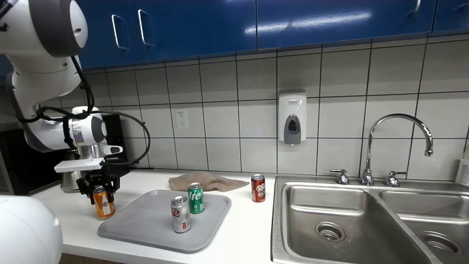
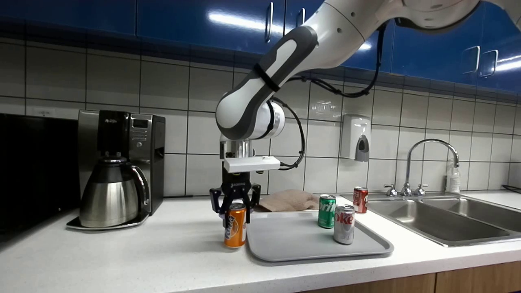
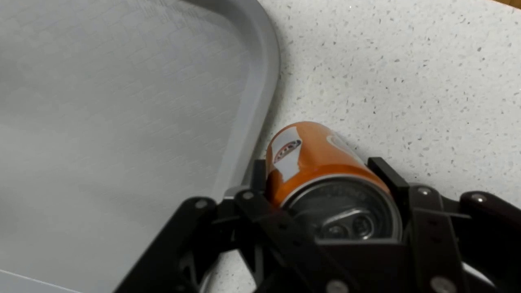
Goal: Remove the orange, grey and green cans from the tray
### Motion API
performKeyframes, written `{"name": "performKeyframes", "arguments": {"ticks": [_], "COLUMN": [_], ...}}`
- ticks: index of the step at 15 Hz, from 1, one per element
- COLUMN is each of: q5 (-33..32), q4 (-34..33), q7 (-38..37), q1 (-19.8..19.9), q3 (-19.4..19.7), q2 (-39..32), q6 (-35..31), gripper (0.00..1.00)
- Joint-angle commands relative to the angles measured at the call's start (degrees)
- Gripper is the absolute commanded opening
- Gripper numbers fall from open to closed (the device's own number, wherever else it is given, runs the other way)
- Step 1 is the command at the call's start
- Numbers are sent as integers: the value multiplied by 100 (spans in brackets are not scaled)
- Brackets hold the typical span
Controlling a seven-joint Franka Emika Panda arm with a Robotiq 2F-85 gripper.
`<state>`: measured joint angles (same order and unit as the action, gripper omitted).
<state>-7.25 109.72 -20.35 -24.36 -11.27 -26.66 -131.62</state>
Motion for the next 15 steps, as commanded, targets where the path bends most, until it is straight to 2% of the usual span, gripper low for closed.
{"name": "performKeyframes", "arguments": {"ticks": [1,6,7,10,15], "q5": [-119,-122,-88,-38,2], "q4": [-272,-306,-313,-308,-333], "q7": [-27,-21,-11,53,110], "q1": [-98,-121,-112,-79,-28], "q3": [76,89,84,61,31], "q2": [-110,-169,-169,-106,80], "q6": [215,228,265,365,534], "gripper": [38,38,85,99,100]}}
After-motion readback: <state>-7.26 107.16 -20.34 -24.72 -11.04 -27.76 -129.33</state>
